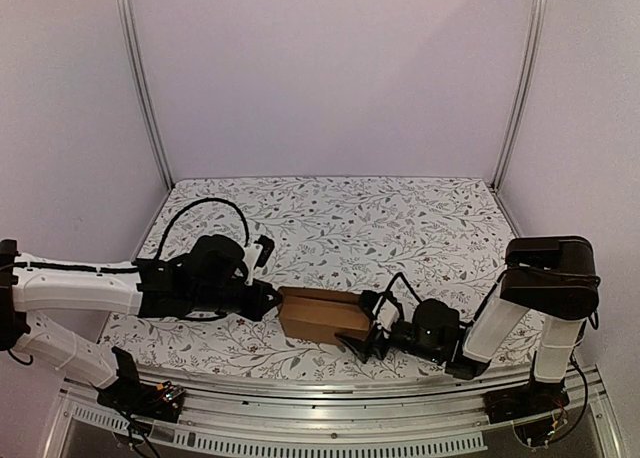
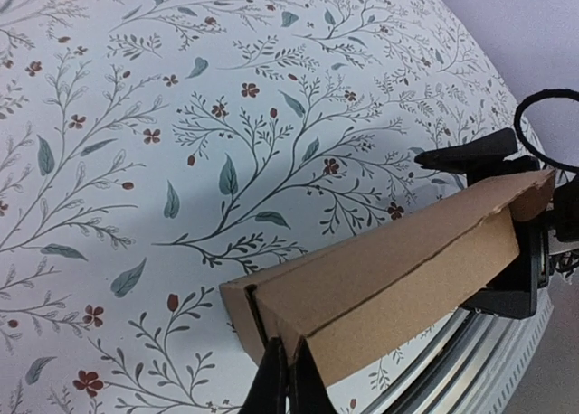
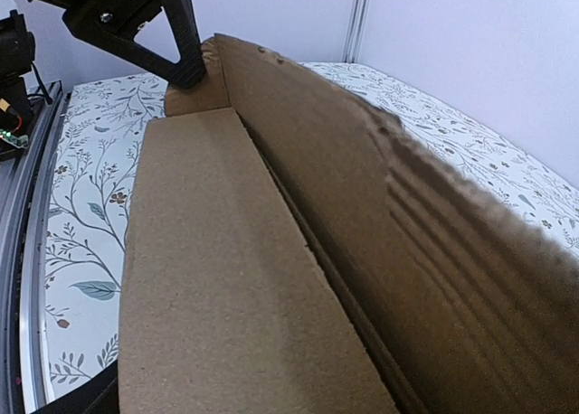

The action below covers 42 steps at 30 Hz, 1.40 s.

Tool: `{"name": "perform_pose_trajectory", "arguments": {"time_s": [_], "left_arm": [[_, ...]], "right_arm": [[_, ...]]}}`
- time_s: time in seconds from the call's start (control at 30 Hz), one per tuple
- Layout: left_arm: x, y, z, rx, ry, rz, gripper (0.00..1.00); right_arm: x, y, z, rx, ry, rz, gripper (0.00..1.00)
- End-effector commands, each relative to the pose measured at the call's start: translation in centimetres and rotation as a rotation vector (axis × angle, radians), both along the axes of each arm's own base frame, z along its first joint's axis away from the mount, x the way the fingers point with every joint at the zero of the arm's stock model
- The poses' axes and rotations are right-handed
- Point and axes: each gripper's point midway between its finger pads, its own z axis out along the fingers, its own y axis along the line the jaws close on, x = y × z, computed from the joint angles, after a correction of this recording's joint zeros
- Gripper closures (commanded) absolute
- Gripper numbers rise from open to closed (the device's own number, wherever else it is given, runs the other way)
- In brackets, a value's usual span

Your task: Fold the paper box

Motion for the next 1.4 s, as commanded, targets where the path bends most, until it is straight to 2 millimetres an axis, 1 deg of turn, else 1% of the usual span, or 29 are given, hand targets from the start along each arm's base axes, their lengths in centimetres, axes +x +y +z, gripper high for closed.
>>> {"name": "perform_pose_trajectory", "arguments": {"time_s": [0.0,0.1,0.23,0.47,0.63,0.77,0.87,0.93,0.97,1.0,1.03,1.07,1.1,1.13,1.2,1.23,1.3,1.37], "left_arm": [[-2.2,-0.1,-2.1,0.069,0.077,-0.077,1.0],[-2.3,-0.2,-2.2,0.076,0.08,-0.081,1.0],[-1.8,0.1,-2.2,0.095,0.062,-0.061,1.0],[-1.7,0.1,-2.3,0.112,0.061,-0.054,1.0],[-1.6,0.0,-2.4,0.125,0.064,-0.052,1.0],[-1.4,0.0,-2.3,0.13,0.062,-0.049,1.0],[-1.4,-0.1,-2.2,0.13,0.063,-0.045,1.0],[-1.4,-0.2,-2.0,0.125,0.066,-0.039,1.0],[-1.3,-0.2,-2.0,0.123,0.07,-0.033,1.0],[-1.3,-0.2,-2.0,0.118,0.075,-0.026,1.0],[-1.3,-0.2,-2.0,0.118,0.079,-0.02,1.0],[-1.3,-0.1,-2.1,0.121,0.083,-0.015,1.0],[-1.3,-0.2,-2.2,0.122,0.088,-0.011,1.0],[-1.3,-0.2,-2.2,0.123,0.093,-0.008,1.0],[-1.3,-0.3,-2.3,0.123,0.101,-0.004,1.0],[-1.2,-0.3,-2.3,0.123,0.104,0.0,1.0],[-1.2,-0.3,-2.2,0.121,0.111,0.013,1.0],[-1.1,-0.3,-2.2,0.12,0.119,0.027,1.0]], "right_arm": [[0.6,-0.6,2.0,0.057,-0.05,-0.041,0.01],[0.6,-0.8,2.1,0.054,-0.054,-0.05,0.01],[0.6,-1.6,2.3,0.048,-0.064,-0.064,0.01],[-0.1,-3.0,3.5,0.069,-0.063,-0.066,0.01],[-0.9,-3.0,3.9,0.059,-0.037,-0.029,0.01],[-2.0,-3.0,5.3,0.08,-0.017,0.031,0.01],[-2.6,-2.9,5.5,0.047,0.021,0.057,0.01],[-2.6,-3.4,6.5,0.033,0.042,0.042,0.01],[-2.4,-3.7,6.6,0.009,0.054,0.023,0.01],[-2.2,-4.2,7.5,0.004,0.057,0.002,0.01],[-2.1,-4.8,6.9,-0.049,0.085,-0.026,0.01],[-1.6,-5.3,8.5,-0.033,0.076,-0.06,0.01],[-1.6,-6.1,8.9,-0.06,0.084,-0.085,0.01],[-1.6,-6.6,9.4,-0.06,0.107,-0.104,0.01],[-1.8,-7.6,10.4,-0.067,0.138,-0.128,0.01],[-2.0,-8.1,11.4,-0.053,0.148,-0.132,0.01],[-2.5,-8.8,12.4,-0.054,0.187,-0.133,0.01],[-3.0,-9.3,12.7,-0.08,0.23,-0.136,0.01]]}}
